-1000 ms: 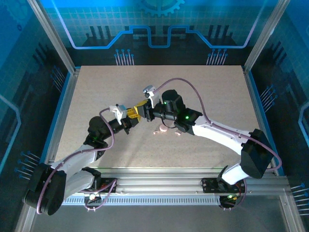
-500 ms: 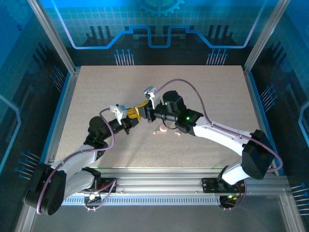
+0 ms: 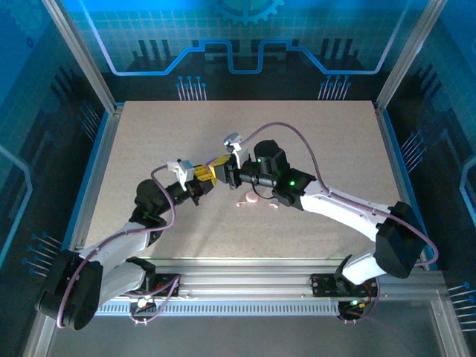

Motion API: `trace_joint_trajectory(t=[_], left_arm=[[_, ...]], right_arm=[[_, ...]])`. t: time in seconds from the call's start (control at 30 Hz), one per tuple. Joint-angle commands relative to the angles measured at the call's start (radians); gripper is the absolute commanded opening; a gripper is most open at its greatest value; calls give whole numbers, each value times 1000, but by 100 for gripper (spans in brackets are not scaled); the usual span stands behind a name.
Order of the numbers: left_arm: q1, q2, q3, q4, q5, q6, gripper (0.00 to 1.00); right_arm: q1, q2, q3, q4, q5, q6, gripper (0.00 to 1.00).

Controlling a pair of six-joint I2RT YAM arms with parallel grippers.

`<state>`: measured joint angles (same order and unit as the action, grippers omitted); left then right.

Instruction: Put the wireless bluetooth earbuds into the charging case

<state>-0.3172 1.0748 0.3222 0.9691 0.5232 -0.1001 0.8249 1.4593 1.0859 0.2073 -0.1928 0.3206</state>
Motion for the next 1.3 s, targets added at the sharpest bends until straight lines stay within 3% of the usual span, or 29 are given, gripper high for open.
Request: trace_joint_trajectory(t=[0.0,0.27,0.53,0.93,1.27], left_arm=[[-10,15,-5,108,37,-44,12],[-10,70,-20,234,43,-119,12],[-10,63,-20,235,48,-119,12],[-9,30,-39,168,71,45,12],[-10,28,-27,207,81,24,12]], right_arm=[[-14,-29,1,79,-19,-4,16],[-14,31,24,157,-57,29,16],[-15,30,23,149,-28,9,16],[-14,-39,-3,193,-54,-99,16],[-12,-27,-11,223,-100,-210,16]])
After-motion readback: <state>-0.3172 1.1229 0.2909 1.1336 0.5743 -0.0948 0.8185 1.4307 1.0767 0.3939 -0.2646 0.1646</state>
